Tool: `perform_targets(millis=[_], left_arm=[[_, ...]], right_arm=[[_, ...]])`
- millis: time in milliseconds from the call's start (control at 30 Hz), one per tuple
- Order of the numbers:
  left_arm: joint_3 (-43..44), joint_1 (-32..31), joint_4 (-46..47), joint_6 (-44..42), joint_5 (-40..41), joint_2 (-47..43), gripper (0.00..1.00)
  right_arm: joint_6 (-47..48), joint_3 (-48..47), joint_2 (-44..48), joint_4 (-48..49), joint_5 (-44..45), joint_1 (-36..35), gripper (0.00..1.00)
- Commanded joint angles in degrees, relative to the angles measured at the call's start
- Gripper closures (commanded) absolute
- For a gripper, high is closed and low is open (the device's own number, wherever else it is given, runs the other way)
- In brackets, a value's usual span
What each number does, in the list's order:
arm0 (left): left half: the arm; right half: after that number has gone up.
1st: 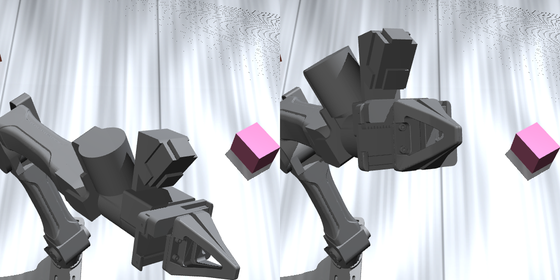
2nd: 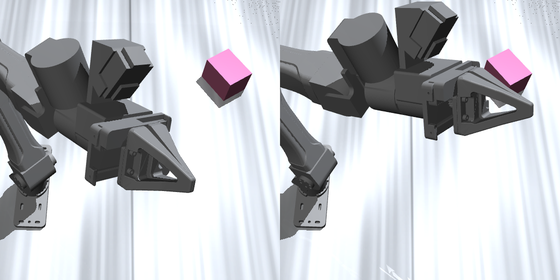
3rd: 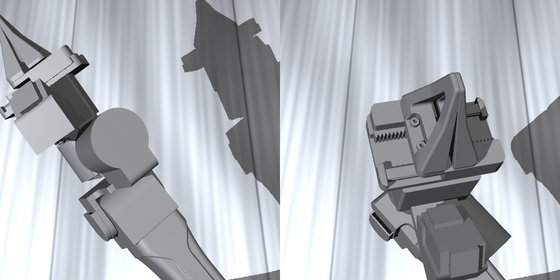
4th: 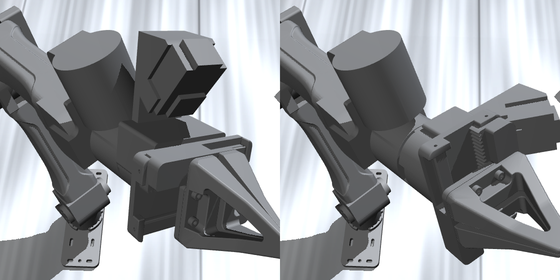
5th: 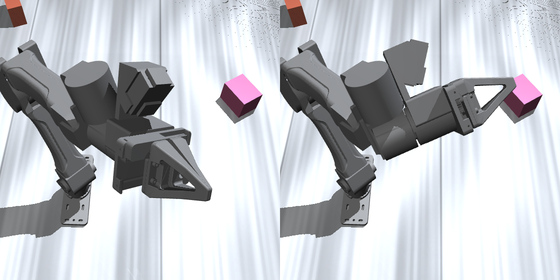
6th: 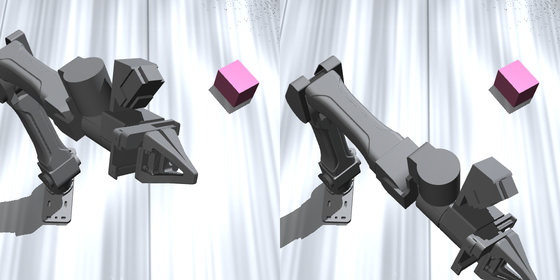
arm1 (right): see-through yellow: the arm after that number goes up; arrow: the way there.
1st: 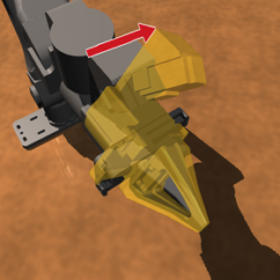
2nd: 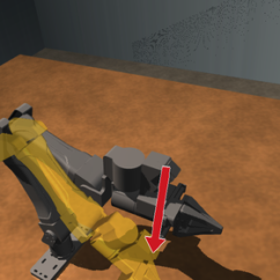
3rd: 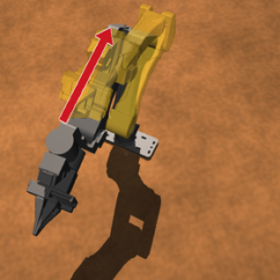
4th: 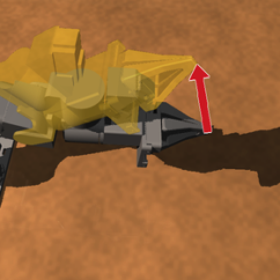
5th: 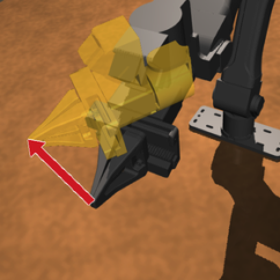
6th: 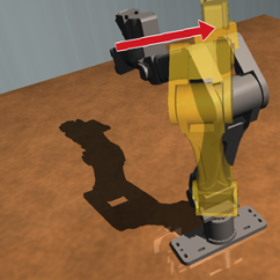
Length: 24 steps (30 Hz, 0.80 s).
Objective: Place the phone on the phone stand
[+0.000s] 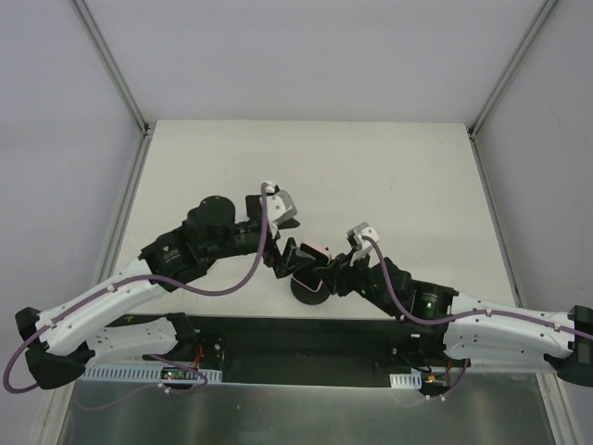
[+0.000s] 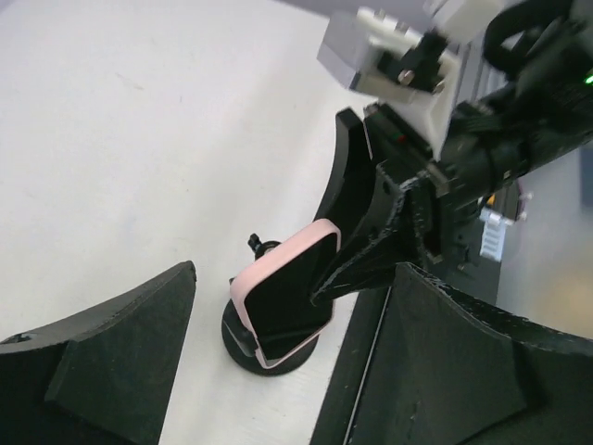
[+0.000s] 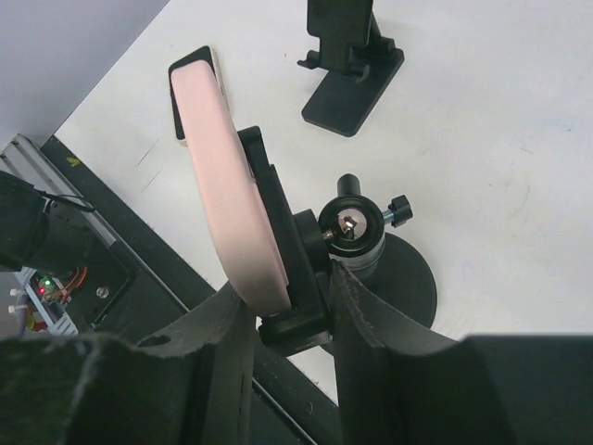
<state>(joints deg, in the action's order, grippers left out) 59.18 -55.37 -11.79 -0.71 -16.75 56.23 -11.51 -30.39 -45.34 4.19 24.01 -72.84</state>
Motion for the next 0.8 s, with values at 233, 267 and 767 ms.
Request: perform_targets(millis=[233, 267, 767], left_arm=[[3.22, 1.15, 2.04, 6.87, 15.86, -10.61, 0.08], [4.7, 1.15, 1.77, 5.99, 16.31, -10.35, 0.08], [5.78, 3.34, 0.19, -2.64, 26.34, -2.96, 0.08]], right_arm=[[-1.15, -4.4, 0.08, -6.38, 15.8, 1.29, 1.0], [-0.89, -4.85, 0.17, -7.08, 15.98, 1.73, 1.0], [0.08, -7.67, -2.38, -10.95, 13.87, 7.89, 1.0]])
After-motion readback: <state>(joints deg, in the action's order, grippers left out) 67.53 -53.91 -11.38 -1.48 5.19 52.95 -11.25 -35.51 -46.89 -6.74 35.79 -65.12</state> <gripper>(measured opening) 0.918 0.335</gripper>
